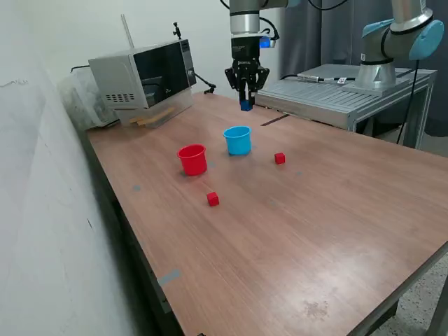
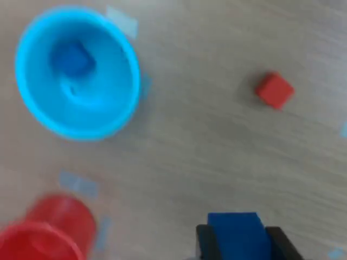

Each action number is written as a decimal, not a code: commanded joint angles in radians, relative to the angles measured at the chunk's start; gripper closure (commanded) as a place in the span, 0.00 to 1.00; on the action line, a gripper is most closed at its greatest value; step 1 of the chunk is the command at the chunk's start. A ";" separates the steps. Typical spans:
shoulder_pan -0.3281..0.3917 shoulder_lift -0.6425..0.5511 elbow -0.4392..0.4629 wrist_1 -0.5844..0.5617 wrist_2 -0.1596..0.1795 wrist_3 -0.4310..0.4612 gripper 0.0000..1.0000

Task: Place red objects in the red bin, and blue objects in the blue bin.

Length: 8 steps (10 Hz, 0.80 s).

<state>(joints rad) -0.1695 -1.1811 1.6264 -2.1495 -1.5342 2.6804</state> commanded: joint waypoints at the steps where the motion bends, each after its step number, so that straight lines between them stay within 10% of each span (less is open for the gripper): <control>1: -0.068 -0.057 0.110 -0.006 -0.029 0.131 1.00; 8: -0.154 0.056 0.101 -0.082 -0.020 0.138 1.00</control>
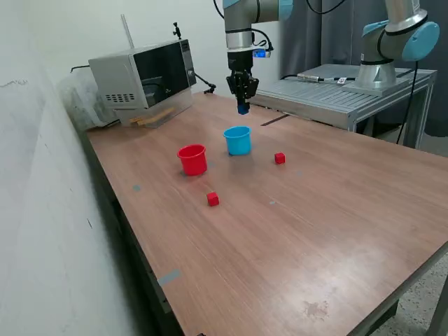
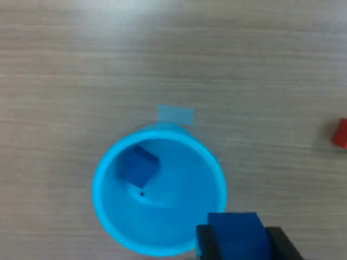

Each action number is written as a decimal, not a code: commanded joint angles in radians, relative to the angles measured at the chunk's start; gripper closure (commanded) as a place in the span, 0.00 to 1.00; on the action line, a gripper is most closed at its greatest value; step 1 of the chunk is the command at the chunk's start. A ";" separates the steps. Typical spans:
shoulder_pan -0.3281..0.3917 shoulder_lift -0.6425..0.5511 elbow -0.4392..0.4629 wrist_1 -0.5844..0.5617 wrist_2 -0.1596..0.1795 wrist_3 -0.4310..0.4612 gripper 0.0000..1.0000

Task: Place red objects in the red bin, and blue objects in the blue bin.

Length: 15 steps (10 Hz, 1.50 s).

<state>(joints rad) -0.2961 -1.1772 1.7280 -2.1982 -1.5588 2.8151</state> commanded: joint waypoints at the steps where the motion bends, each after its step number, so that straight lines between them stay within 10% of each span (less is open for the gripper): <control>1: -0.052 0.073 -0.001 -0.037 0.005 0.003 1.00; 5: -0.069 0.103 -0.015 -0.038 0.005 0.001 1.00; 6: -0.069 0.103 -0.013 -0.038 0.006 0.001 0.00; 11: -0.060 0.094 -0.016 -0.032 -0.001 0.009 0.00; 15: 0.059 -0.018 0.067 -0.026 -0.001 0.298 0.00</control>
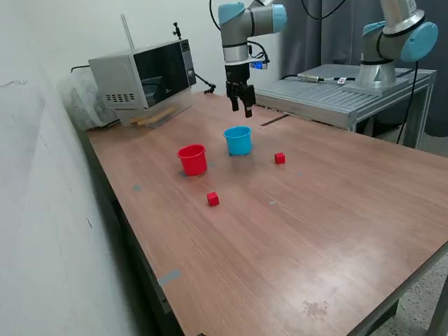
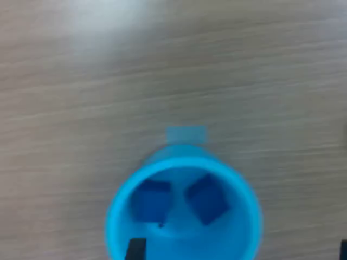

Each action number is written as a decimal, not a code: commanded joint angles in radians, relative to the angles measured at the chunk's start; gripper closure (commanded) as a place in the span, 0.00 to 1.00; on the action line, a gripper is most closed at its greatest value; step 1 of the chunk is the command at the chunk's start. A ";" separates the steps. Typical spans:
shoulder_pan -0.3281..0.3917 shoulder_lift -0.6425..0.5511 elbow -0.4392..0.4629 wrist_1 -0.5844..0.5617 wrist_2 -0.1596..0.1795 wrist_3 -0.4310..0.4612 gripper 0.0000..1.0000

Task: Place red objects in the red bin, and blue objects in the blue bin.

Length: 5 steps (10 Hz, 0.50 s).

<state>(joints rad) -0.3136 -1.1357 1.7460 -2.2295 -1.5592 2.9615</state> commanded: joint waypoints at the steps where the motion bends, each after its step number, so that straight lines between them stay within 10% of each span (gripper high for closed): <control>1: 0.115 -0.077 0.071 0.004 -0.002 0.207 0.00; 5: 0.176 -0.090 0.144 -0.001 -0.002 0.338 0.00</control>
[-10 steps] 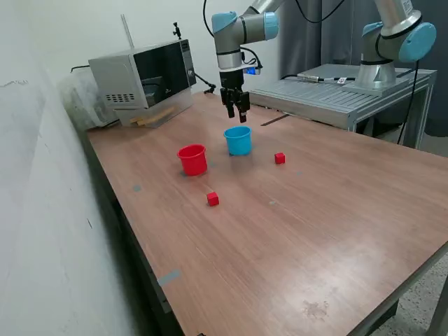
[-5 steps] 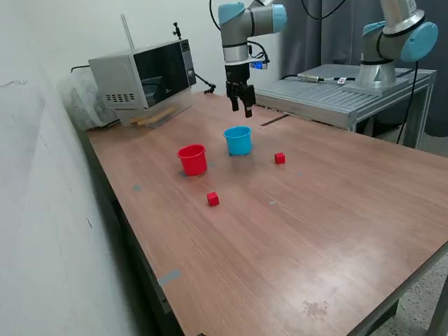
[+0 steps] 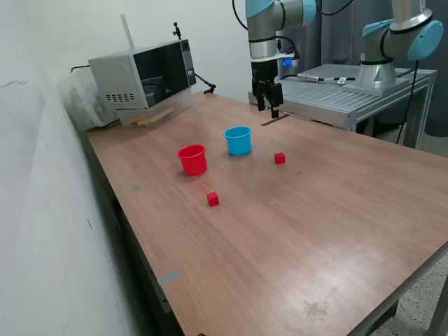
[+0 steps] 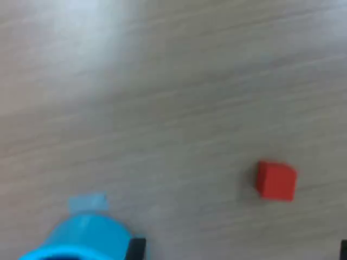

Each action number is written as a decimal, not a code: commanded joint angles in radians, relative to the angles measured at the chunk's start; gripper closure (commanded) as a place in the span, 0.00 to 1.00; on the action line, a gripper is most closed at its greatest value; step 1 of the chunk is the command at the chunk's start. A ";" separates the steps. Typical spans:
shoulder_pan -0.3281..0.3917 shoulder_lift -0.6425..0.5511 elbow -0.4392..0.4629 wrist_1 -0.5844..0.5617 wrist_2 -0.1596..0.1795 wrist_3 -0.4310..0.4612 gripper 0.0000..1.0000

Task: Place red objects in the red bin, and blue objects in the blue bin.

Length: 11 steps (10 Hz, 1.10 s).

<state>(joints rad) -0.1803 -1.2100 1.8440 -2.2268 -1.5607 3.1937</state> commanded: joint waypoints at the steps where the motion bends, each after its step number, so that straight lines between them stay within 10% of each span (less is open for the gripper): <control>1: 0.062 -0.014 0.055 -0.005 -0.001 0.110 0.00; 11: 0.122 0.142 0.006 -0.131 0.004 0.181 0.00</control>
<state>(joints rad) -0.0643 -1.1198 1.8772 -2.3358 -1.5585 3.3710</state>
